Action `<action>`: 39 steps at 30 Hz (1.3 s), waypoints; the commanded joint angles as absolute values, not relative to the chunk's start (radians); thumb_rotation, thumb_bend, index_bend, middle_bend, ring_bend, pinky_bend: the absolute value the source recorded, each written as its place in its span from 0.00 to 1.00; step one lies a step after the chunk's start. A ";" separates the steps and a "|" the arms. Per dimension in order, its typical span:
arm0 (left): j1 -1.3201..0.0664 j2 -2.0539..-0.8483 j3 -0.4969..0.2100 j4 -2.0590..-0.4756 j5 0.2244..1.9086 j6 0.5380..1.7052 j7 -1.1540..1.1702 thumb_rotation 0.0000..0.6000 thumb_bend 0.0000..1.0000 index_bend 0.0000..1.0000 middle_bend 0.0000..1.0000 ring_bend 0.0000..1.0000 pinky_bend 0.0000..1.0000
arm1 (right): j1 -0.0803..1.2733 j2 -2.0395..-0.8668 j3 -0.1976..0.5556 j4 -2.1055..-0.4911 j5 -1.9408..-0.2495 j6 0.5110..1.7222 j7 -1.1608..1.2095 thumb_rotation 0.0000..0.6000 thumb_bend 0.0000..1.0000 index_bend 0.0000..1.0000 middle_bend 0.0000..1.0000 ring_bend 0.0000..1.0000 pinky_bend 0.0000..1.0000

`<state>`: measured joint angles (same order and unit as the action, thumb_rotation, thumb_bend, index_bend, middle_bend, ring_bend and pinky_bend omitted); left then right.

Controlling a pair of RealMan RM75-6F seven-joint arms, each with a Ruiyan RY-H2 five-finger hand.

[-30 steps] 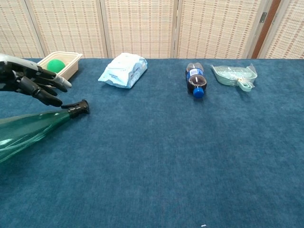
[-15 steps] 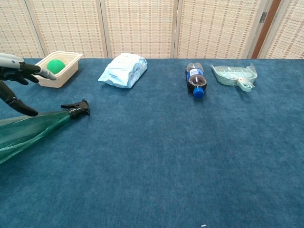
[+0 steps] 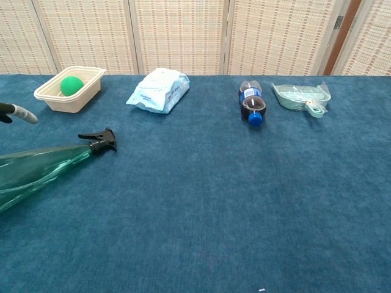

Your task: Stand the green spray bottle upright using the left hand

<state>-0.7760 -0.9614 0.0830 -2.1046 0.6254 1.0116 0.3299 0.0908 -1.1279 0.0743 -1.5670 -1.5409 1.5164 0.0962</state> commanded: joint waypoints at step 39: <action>-0.622 -1.084 0.113 -1.930 0.648 1.148 0.508 1.00 0.00 0.00 0.00 0.00 0.00 | 0.095 -1.120 0.066 -1.582 -1.524 1.481 0.082 1.00 0.24 0.42 0.39 0.38 0.81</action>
